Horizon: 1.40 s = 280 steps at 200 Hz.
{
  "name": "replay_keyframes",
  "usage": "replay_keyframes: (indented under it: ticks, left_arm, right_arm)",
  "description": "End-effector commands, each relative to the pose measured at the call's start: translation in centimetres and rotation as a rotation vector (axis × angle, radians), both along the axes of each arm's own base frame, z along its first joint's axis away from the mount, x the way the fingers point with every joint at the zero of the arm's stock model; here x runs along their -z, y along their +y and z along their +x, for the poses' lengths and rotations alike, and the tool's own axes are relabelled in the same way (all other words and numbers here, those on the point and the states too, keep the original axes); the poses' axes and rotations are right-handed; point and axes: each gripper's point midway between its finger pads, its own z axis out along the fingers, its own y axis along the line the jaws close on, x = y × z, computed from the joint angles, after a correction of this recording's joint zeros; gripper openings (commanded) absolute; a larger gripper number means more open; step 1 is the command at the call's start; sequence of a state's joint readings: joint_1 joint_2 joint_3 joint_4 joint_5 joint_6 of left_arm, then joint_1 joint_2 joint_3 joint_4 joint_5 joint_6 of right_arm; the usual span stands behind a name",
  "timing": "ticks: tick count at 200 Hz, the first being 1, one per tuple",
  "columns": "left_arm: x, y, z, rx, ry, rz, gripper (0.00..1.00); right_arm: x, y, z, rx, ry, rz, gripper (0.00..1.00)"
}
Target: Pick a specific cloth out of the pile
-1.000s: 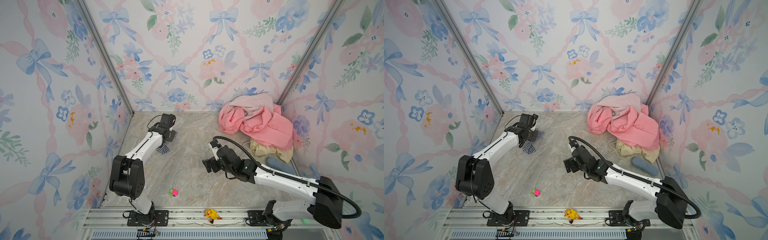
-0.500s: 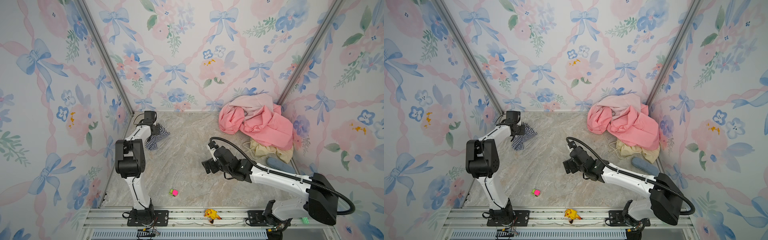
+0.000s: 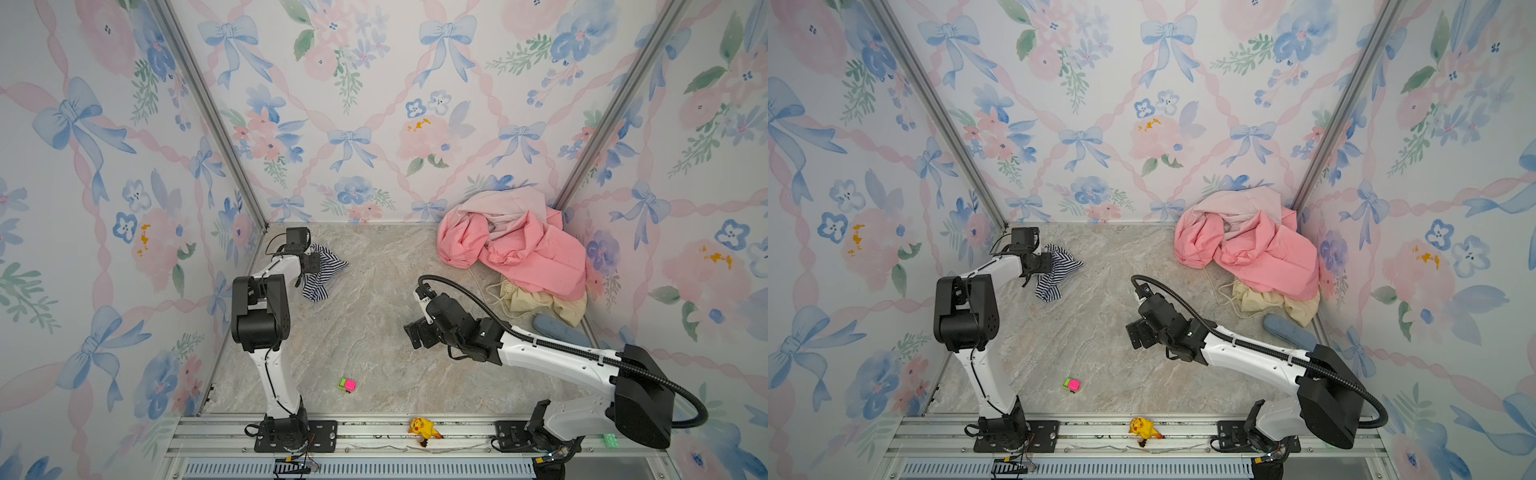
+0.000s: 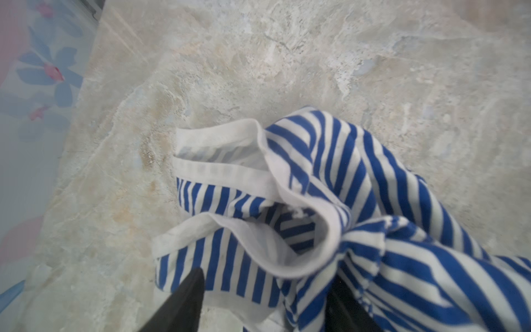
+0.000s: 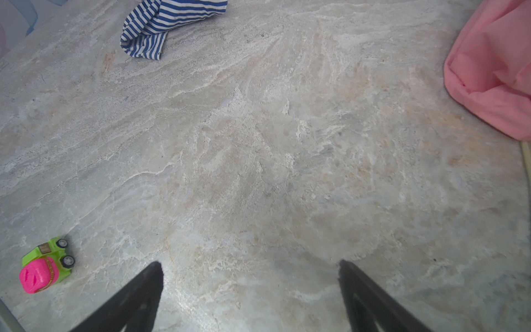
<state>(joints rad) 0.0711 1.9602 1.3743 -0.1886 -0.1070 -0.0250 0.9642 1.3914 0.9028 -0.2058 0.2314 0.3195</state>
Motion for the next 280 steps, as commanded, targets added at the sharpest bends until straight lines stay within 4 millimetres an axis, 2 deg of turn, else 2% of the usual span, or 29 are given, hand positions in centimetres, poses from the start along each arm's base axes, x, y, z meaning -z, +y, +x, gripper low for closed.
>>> replay_keyframes:
  ticks: [1, 22, 38, 57, 86, 120, 144, 172, 219, 231, 255, 275, 280]
  left_arm:
    - [-5.3, -0.3, 0.0, 0.022, -0.119, 0.018, 0.77]
    - [-6.4, -2.0, -0.5, 0.096, -0.141, -0.038, 0.84]
    - [-6.2, -4.0, -1.1, 0.186, -0.139, -0.114, 0.98]
    - [-5.0, -5.8, -1.6, 0.281, -0.115, -0.156, 0.98]
    - [-2.4, -6.1, -1.2, 0.303, -0.064, -0.155, 0.98]
    - [0.1, -5.1, 0.2, 0.261, -0.011, -0.064, 0.98]
    - [2.7, -3.9, 1.0, 0.211, 0.063, -0.029, 0.98]
    - [6.1, -4.5, 0.8, 0.229, 0.149, -0.076, 0.98]
    - [9.2, -4.7, 0.4, 0.224, 0.247, -0.12, 0.98]
    - [9.6, -4.7, 0.3, 0.225, 0.267, -0.126, 0.92]
    - [9.4, -5.3, 0.2, 0.249, 0.261, -0.16, 0.7]
    - [8.9, -6.0, 0.1, 0.264, 0.249, -0.225, 0.3]
    - [8.7, -6.1, 0.1, 0.265, 0.245, -0.238, 0.16]
  right_arm:
    - [-0.4, 1.1, 0.0, -0.01, 0.005, 0.022, 0.97]
    - [-0.2, 1.6, -0.3, -0.023, 0.011, 0.018, 0.97]
    - [-0.1, 1.8, -0.4, -0.029, 0.013, 0.015, 0.97]
    - [-0.2, 1.7, -0.5, -0.032, 0.01, 0.013, 0.97]
    - [-0.3, 1.4, -0.5, -0.029, 0.004, 0.006, 0.97]
    - [-0.2, 1.2, -0.5, -0.024, 0.007, -0.003, 0.97]
    - [-0.3, 1.1, -0.5, -0.022, 0.005, -0.017, 0.97]
    - [-0.4, 0.9, -0.4, -0.014, 0.001, -0.022, 0.97]
    - [-0.3, 1.0, -0.4, -0.01, 0.007, -0.026, 0.97]
    - [-0.4, 0.9, -0.4, -0.01, 0.004, -0.027, 0.97]
    - [-0.7, 0.8, -0.5, -0.005, 0.0, -0.022, 0.97]
    - [-0.8, 0.6, -0.7, -0.005, -0.003, -0.023, 0.97]
    - [-0.8, 0.6, -0.7, -0.006, -0.004, -0.022, 0.97]
